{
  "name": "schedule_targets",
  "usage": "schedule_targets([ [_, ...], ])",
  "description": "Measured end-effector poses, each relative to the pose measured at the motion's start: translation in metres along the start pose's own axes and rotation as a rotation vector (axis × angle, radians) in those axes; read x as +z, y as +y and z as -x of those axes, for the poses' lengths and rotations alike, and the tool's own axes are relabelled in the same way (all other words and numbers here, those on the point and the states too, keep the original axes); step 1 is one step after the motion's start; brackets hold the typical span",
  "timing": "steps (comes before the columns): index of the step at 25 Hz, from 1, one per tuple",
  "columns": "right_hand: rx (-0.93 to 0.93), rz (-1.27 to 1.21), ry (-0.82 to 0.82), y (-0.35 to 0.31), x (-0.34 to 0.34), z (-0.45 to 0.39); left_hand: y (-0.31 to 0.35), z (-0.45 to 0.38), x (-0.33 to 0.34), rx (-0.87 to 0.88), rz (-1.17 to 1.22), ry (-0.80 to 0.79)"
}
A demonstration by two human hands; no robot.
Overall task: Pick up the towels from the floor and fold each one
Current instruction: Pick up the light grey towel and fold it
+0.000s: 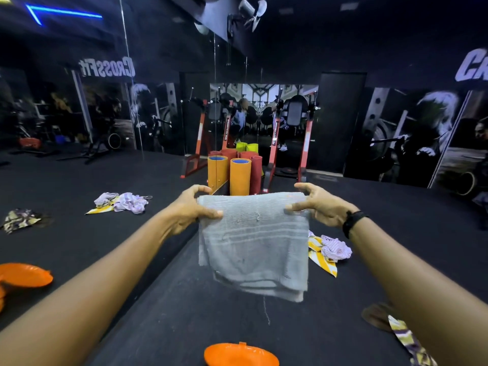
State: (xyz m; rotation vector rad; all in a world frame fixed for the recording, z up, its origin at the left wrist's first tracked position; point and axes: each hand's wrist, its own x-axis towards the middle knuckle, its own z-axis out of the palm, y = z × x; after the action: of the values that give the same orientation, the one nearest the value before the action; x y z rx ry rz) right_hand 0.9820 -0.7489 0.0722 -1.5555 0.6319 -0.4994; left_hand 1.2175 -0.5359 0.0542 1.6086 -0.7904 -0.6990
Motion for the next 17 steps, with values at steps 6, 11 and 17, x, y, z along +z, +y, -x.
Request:
schedule_targets([
  [6, -0.276, 0.761, 0.014, -0.014, -0.008, -0.003, 0.021, -0.004, -0.01, 0.206, -0.877, 0.091],
  [11, -0.275, 0.381, -0.039, -0.035, -0.02, -0.002, 0.042, 0.0, -0.019, 0.194, -0.216, -0.063],
  [17, -0.014, 0.155, -0.231, 0.027, -0.003, 0.005, -0.019, 0.003, -0.002, 0.019, -0.148, -0.181],
])
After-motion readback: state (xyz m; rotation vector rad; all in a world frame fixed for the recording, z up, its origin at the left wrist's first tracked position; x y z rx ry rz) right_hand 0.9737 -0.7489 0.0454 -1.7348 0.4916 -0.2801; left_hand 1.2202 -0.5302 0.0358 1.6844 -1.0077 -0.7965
